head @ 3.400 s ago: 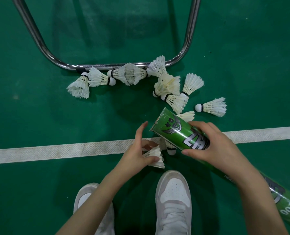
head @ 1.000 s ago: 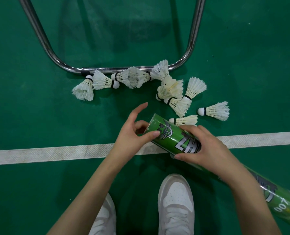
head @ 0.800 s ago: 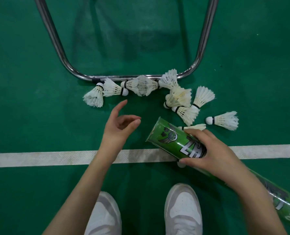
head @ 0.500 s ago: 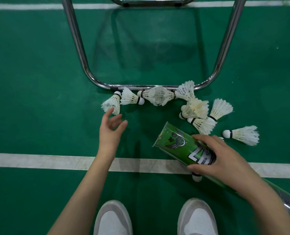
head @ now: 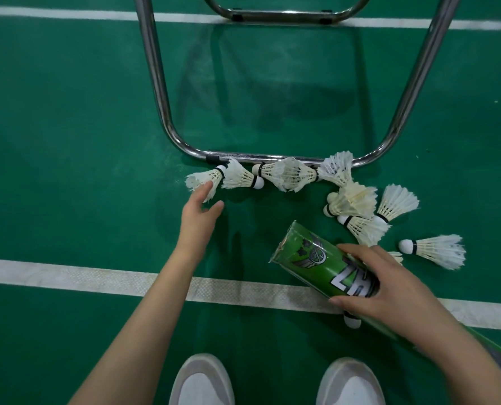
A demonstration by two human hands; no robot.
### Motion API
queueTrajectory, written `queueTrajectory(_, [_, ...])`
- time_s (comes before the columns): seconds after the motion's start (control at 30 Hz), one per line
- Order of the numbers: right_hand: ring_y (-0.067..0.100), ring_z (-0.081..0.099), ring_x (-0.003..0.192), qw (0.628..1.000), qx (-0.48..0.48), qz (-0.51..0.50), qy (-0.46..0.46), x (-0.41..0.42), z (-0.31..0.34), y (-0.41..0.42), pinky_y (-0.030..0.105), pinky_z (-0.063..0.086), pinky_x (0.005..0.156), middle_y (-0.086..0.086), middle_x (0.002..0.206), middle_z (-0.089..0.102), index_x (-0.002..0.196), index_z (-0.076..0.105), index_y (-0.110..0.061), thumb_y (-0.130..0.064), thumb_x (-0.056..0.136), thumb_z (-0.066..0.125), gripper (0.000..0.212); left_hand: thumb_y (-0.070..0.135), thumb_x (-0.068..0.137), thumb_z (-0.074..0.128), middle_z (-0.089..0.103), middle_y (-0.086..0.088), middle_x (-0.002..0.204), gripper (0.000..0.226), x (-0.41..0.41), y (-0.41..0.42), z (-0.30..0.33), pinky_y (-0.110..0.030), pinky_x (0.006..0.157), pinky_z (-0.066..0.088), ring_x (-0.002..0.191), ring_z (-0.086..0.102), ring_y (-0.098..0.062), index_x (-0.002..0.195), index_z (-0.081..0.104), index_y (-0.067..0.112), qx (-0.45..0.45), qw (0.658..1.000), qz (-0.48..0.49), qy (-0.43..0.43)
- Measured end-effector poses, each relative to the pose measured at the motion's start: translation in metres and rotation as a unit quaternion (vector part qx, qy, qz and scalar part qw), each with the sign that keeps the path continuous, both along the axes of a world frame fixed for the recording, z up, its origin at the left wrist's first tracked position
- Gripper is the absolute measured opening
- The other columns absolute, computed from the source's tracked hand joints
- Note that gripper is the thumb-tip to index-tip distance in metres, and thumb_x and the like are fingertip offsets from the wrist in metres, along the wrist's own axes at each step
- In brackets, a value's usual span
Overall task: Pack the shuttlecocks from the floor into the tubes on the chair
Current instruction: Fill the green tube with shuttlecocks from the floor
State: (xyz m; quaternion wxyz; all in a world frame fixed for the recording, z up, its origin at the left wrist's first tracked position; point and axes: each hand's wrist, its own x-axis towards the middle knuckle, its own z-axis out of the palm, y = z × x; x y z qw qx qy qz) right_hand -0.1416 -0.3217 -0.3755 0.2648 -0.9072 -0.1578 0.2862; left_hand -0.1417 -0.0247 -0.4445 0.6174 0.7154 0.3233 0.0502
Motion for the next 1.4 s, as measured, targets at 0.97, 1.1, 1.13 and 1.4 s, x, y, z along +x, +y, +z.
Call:
queueTrajectory(0.97, [0.003, 0.051, 0.093, 1.000, -0.017, 0.009, 0.011, -0.006, 0.001, 0.015, 0.034, 0.048, 0.080, -0.023, 0.105, 0.043, 0.121, 0.038, -0.048, -0.055, 0.060, 0.075, 0.072, 0.015, 0.094, 0.055, 0.069, -0.016, 0.086, 0.019, -0.062, -0.075, 0.055, -0.016, 0.075, 0.048, 0.082, 0.063, -0.017, 0.110, 0.058, 0.023, -0.139, 0.978, -0.145, -0.048])
queueTrajectory(1.1, [0.004, 0.052, 0.093, 1.000, -0.018, 0.015, 0.015, -0.005, 0.001, 0.017, 0.035, 0.048, 0.080, -0.023, 0.103, 0.042, 0.122, 0.038, -0.049, -0.054, 0.059, 0.075, 0.073, 0.028, 0.080, 0.067, 0.072, -0.011, 0.090, 0.035, -0.065, -0.082, 0.051, -0.033, 0.085, 0.053, 0.089, 0.068, -0.023, 0.112, 0.055, 0.035, -0.137, 0.974, -0.175, -0.036])
queueTrajectory(1.13, [0.003, 0.051, 0.093, 1.000, -0.019, 0.014, 0.015, -0.005, 0.001, 0.017, 0.035, 0.048, 0.080, -0.023, 0.103, 0.042, 0.121, 0.038, -0.049, -0.053, 0.059, 0.076, 0.072, 0.023, 0.079, 0.071, 0.073, -0.007, 0.090, 0.040, -0.065, -0.082, 0.051, -0.033, 0.086, 0.053, 0.089, 0.069, -0.020, 0.112, 0.053, 0.037, -0.123, 0.975, -0.180, -0.033])
queueTrajectory(1.4, [0.004, 0.051, 0.095, 0.999, -0.019, 0.024, 0.022, -0.005, 0.001, 0.016, 0.034, 0.047, 0.082, -0.023, 0.103, 0.041, 0.124, 0.037, -0.048, -0.055, 0.058, 0.075, 0.076, 0.001, 0.072, 0.077, 0.071, -0.005, 0.094, 0.069, -0.061, -0.082, 0.053, -0.016, 0.076, 0.051, 0.087, 0.069, -0.013, 0.122, 0.047, 0.038, -0.116, 0.970, -0.213, -0.016])
